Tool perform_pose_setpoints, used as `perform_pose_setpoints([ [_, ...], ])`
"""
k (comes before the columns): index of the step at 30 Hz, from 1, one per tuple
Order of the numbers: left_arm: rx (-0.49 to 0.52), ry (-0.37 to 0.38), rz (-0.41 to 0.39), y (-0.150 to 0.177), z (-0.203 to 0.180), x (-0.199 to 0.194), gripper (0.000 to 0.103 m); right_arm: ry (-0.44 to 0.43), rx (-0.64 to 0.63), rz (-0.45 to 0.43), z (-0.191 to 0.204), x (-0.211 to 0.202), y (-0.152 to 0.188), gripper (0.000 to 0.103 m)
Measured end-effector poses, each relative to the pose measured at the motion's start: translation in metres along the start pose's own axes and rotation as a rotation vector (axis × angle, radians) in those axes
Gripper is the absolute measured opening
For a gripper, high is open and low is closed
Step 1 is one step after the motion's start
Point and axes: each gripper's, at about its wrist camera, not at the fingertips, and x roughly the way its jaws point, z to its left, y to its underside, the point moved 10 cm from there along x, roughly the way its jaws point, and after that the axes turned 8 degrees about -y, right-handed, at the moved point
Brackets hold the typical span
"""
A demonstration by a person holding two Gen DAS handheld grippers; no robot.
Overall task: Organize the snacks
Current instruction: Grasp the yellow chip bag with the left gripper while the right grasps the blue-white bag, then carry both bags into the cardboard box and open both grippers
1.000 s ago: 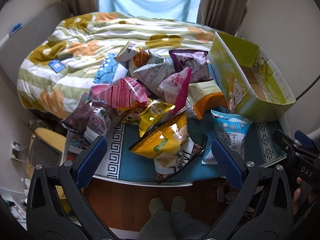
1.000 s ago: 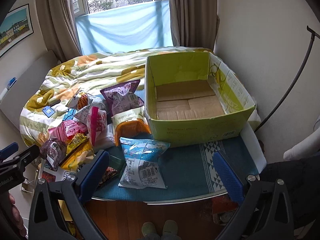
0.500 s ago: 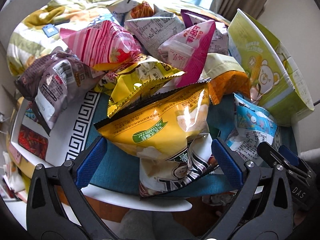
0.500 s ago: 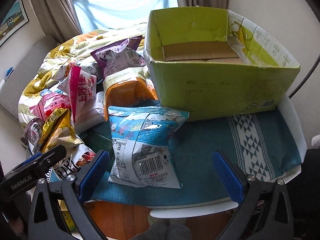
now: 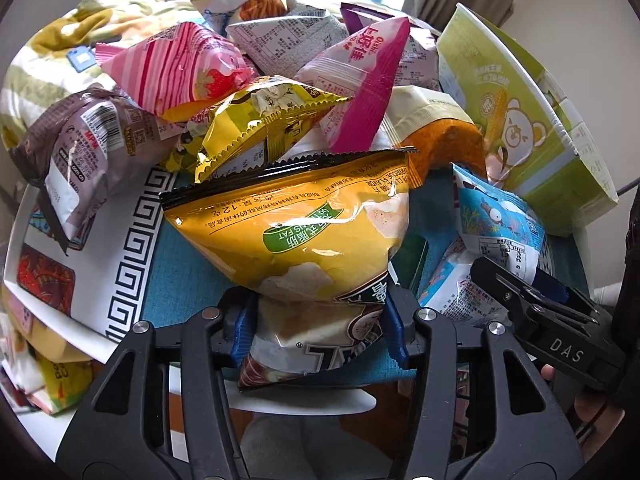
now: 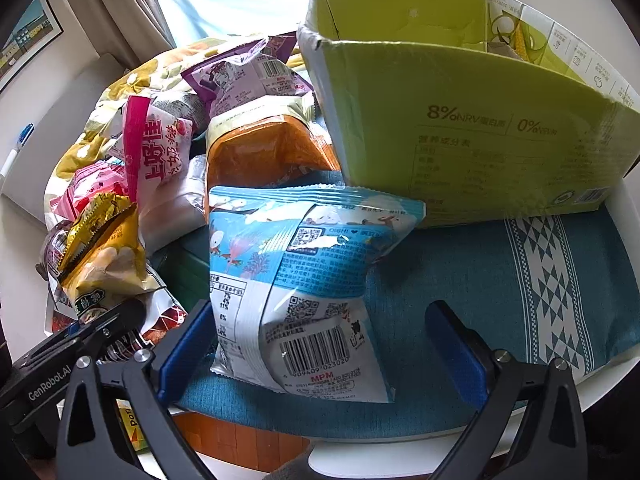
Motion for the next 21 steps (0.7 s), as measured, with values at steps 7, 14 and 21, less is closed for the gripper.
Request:
perform_pose_setpoints([
  [7, 0.017, -0.007, -0.014, -0.005, -0.003, -0.006, 0.043, -0.013, -0.01, 0.022, 0.004, 0.01, -0.001, 0.082],
  [14, 0.037, -0.003, -0.061, -0.004, 0.001, -0.028, 0.042, -0.02, -0.056, 0.004, 0.022, 0.009, -0.002, 0.057],
  [21, 0.043, 0.009, -0.114, -0.013, 0.002, -0.066, 0.042, -0.021, -0.081, -0.043, 0.034, -0.016, -0.005, 0.055],
])
